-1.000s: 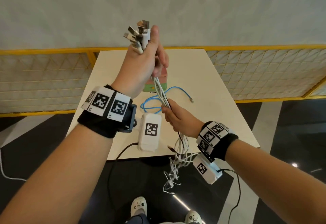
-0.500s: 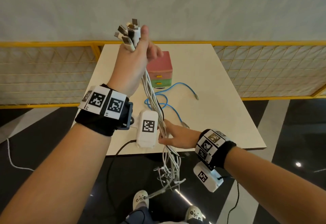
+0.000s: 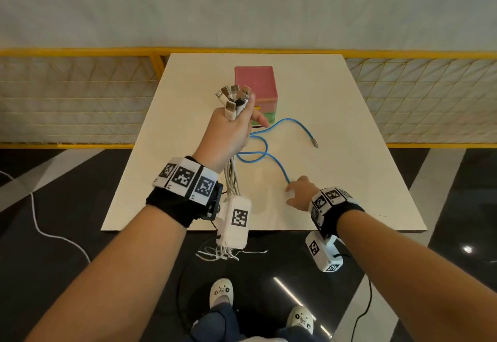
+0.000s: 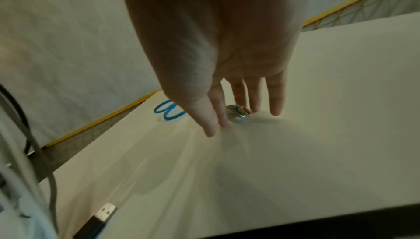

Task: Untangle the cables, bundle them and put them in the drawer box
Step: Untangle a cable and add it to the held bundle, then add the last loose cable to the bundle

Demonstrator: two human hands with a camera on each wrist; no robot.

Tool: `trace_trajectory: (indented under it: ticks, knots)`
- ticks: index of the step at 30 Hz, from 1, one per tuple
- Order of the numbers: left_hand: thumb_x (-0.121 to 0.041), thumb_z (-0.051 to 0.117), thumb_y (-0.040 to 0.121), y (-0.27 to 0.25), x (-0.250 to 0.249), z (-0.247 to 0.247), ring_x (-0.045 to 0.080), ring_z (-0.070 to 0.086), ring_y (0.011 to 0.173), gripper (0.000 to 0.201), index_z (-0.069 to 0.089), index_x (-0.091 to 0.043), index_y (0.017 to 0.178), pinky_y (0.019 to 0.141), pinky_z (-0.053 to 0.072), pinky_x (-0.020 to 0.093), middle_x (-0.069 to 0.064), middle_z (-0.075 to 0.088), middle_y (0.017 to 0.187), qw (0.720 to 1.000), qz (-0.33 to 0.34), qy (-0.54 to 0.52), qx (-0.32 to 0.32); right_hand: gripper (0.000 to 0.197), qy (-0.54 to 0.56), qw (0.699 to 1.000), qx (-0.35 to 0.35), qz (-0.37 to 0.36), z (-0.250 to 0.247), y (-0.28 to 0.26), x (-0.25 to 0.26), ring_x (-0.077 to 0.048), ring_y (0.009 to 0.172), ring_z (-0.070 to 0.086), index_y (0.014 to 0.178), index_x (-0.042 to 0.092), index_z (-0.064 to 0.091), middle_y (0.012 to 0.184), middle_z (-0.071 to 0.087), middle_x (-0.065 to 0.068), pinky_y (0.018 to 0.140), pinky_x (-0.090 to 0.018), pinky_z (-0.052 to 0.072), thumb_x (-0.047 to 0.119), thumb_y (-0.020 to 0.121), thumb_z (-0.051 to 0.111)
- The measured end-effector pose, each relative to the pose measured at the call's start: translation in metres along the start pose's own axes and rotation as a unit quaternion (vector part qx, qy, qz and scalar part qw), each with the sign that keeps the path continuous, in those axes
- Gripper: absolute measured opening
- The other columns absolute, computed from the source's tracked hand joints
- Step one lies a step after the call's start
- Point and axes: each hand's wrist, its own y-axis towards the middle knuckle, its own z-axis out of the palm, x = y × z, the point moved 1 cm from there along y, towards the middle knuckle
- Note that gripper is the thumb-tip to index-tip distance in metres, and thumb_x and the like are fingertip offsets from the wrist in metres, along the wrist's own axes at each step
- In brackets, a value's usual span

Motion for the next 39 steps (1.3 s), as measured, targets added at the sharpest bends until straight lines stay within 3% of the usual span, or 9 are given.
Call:
trace_trajectory:
  ticks: [6,11,14,16,20,24,30,35,39]
  knots:
    - [-0.042,0.041,0.103,0.010,0.004,0.000,0.013,0.021,0.038,0.053,0.071,-0.009,0.073,0.039,0.021,0.021,0.003,0.026,0.048,1.000,0.002,0.015,0.020,0.019,0.109,0.988,-0.111,-0.022,-0.019,0.000,0.004,-0.028,0.107,0.059,0.106,0.005,0.067,0.114,0.062,-0.010,0.092,-0.031,0.046,0.010,0.090,0.058]
    - [-0.034,0.043,0.103,0.017,0.009,0.000,0.011,0.032,0.044,0.045,0.074,-0.003,0.096,0.043,0.028,0.016,0.000,0.052,0.062,0.998,-0.001,0.039,0.048,0.018,0.216,0.918,-0.231,-0.241,-0.066,-0.036,0.023,-0.017,0.079,0.056,0.090,0.009,0.070,0.093,0.064,-0.009,0.070,-0.014,0.039,-0.002,0.085,0.057]
    - [-0.026,0.048,0.102,0.016,0.009,0.007,0.012,0.039,0.050,0.036,0.071,0.002,0.101,0.049,0.036,0.015,0.000,0.055,0.059,0.993,0.008,0.105,0.057,0.017,0.264,0.867,-0.269,-0.327,-0.105,-0.071,0.034,-0.011,0.074,0.055,0.095,0.011,0.061,0.088,0.064,-0.003,0.070,-0.020,0.043,-0.002,0.084,0.057]
    - [-0.019,0.049,0.102,0.015,0.008,0.013,0.011,0.049,0.051,0.033,0.071,0.005,0.096,0.050,0.035,0.004,0.005,0.060,0.057,0.988,0.022,0.121,0.098,0.020,0.314,0.839,-0.285,-0.340,-0.128,-0.089,0.037,-0.018,0.075,0.056,0.100,0.008,0.054,0.090,0.064,-0.009,0.070,-0.028,0.044,-0.001,0.084,0.059]
    - [-0.037,0.046,0.101,0.010,0.001,0.024,0.010,0.038,0.042,0.054,0.065,-0.009,0.060,0.051,0.031,0.024,0.002,0.054,0.049,0.981,0.031,0.111,0.153,0.030,0.393,0.805,-0.311,-0.318,-0.147,-0.100,0.040,-0.015,0.069,0.055,0.107,0.010,0.051,0.087,0.063,-0.007,0.067,-0.027,0.047,0.012,0.084,0.070]
    - [-0.040,0.046,0.101,0.010,-0.008,0.029,0.011,0.036,0.038,0.057,0.059,-0.006,0.057,0.046,0.033,0.020,0.001,0.044,0.041,0.993,0.046,0.047,0.097,0.015,0.452,0.804,-0.287,-0.259,-0.135,-0.096,0.044,-0.009,0.069,0.061,0.107,0.016,0.052,0.091,0.063,0.002,0.069,-0.028,0.050,0.026,0.096,0.052]
    - [-0.028,0.043,0.104,0.019,-0.017,0.027,0.002,0.048,0.041,0.032,0.064,-0.010,0.088,0.045,0.039,0.015,-0.009,0.059,0.054,0.996,0.070,0.005,0.046,0.026,0.468,0.809,-0.149,-0.324,-0.120,-0.097,0.057,-0.019,0.077,0.062,0.120,0.011,0.049,0.083,0.057,-0.003,0.078,-0.028,0.054,0.021,0.103,0.034]
    - [-0.023,0.039,0.105,0.026,-0.021,0.012,0.011,0.064,0.065,0.027,0.058,-0.018,0.086,0.077,0.056,0.031,-0.007,0.056,0.057,0.988,0.094,-0.119,-0.032,0.029,0.360,0.860,-0.156,-0.326,-0.117,-0.094,0.042,-0.012,0.054,0.047,0.087,0.010,0.057,0.062,0.045,0.001,0.076,-0.044,0.052,0.019,0.103,0.035]
    - [-0.027,0.040,0.105,0.029,-0.030,-0.008,0.007,0.029,0.045,0.023,0.057,-0.018,0.093,0.042,0.036,0.022,-0.007,0.028,0.055,0.952,0.073,-0.294,-0.048,0.031,0.320,0.891,-0.099,-0.305,-0.112,-0.099,0.021,-0.006,0.050,0.040,0.083,0.004,0.056,0.058,0.040,0.004,0.063,-0.029,0.050,0.019,0.102,0.036]
